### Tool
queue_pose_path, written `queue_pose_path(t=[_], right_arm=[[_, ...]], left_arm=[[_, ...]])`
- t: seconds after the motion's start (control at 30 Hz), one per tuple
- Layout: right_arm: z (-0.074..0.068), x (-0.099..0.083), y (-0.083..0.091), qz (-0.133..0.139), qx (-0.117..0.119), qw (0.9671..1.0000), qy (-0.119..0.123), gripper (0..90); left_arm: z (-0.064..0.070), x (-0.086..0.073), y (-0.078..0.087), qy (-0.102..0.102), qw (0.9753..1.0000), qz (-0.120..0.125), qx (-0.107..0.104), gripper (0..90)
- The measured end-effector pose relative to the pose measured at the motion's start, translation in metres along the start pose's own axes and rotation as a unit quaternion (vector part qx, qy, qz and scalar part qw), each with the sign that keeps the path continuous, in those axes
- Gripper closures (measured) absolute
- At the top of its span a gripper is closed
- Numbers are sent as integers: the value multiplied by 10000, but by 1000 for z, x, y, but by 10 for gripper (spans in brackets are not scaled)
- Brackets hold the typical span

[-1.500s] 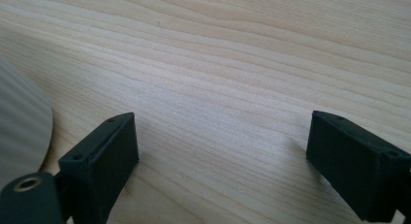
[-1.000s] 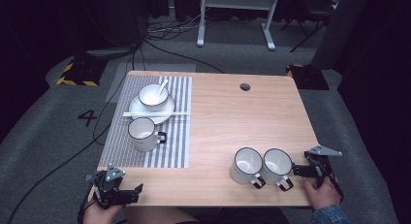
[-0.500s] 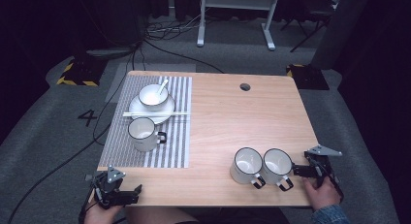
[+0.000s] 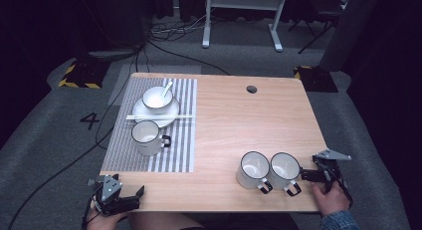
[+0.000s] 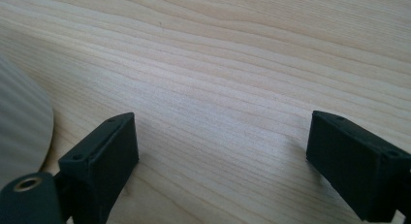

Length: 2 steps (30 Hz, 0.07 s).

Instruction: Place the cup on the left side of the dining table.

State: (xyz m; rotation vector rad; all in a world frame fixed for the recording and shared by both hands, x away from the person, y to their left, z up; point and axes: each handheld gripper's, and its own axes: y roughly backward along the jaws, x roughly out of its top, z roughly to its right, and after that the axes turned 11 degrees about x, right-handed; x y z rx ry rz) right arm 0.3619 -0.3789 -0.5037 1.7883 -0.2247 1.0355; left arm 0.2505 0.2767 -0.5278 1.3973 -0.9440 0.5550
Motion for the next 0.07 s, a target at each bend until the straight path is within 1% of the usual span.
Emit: queue_pose_path(t=[0.07], right_arm=[[0, 0, 0, 3, -2, 10000, 22, 114]], left_arm=[[0, 0, 0, 6, 10000, -6, -9, 1]])
